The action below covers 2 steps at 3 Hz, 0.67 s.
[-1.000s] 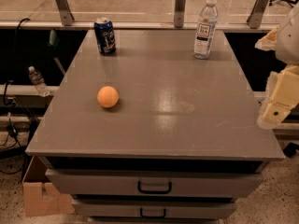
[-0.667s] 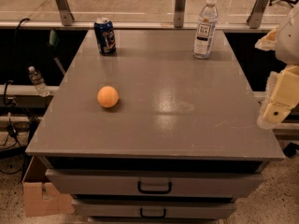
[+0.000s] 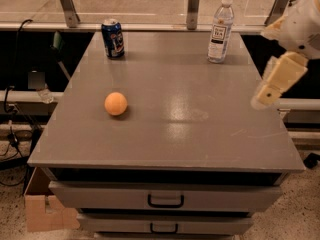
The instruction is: Move blue plastic bottle near orange
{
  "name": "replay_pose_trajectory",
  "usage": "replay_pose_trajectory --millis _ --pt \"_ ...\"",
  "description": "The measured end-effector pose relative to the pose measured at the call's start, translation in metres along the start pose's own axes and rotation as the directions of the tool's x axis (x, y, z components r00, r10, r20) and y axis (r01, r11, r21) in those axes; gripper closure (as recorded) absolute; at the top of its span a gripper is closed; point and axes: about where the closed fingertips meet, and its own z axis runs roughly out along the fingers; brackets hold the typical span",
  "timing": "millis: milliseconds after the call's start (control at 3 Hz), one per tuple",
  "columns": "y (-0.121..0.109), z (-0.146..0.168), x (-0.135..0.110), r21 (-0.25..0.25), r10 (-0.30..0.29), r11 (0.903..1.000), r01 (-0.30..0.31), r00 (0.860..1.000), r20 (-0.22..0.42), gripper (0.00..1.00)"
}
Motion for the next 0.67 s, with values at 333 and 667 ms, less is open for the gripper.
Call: replay_pose_trajectory --millis 333,667 --pt "-0.050 0.023 -0.029 0.047 0.025 0.9984 -0.030 0.994 0.108 0.00" --pt "-0.095 0.040 -0.074 0.127 0.042 0.9894 -0.070 0.976 0.212 0.00"
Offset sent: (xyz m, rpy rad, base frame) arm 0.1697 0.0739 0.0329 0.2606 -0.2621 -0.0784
